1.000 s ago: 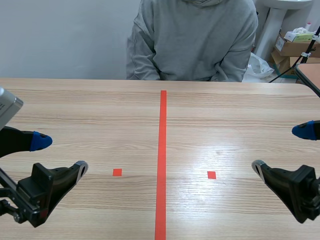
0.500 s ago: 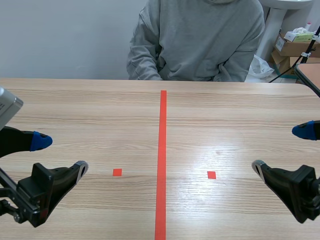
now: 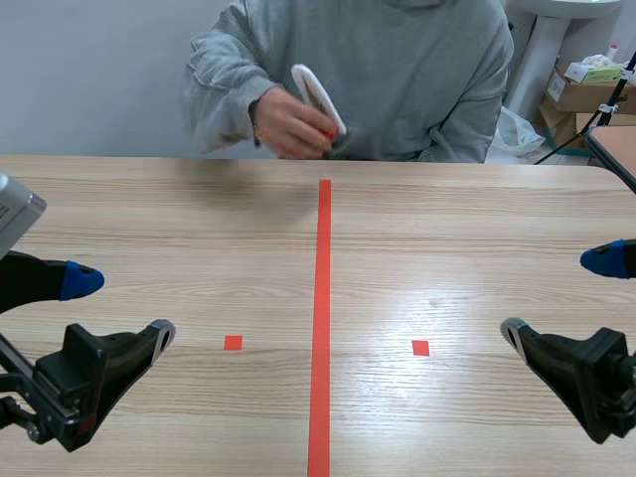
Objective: Do the leaf sorting experiment
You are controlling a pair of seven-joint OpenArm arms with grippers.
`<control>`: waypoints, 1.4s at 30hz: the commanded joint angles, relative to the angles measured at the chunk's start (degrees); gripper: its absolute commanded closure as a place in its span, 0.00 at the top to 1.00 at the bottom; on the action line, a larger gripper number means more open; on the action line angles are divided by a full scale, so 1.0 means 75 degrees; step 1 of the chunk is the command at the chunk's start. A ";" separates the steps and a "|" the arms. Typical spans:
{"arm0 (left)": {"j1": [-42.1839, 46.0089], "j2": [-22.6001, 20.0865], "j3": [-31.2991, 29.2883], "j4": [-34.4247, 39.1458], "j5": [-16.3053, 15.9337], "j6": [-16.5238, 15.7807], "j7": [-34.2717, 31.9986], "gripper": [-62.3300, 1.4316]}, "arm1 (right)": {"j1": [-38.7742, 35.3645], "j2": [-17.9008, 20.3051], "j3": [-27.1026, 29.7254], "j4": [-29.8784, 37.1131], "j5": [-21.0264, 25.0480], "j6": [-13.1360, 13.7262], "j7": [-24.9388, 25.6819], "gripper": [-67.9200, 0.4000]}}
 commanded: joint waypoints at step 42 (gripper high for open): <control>0.0003 0.0105 -0.0006 0.0178 -0.0076 -0.0009 -0.0044 0.87 | 0.0020 0.0082 0.0023 0.0067 0.0090 -0.0023 0.0050 0.96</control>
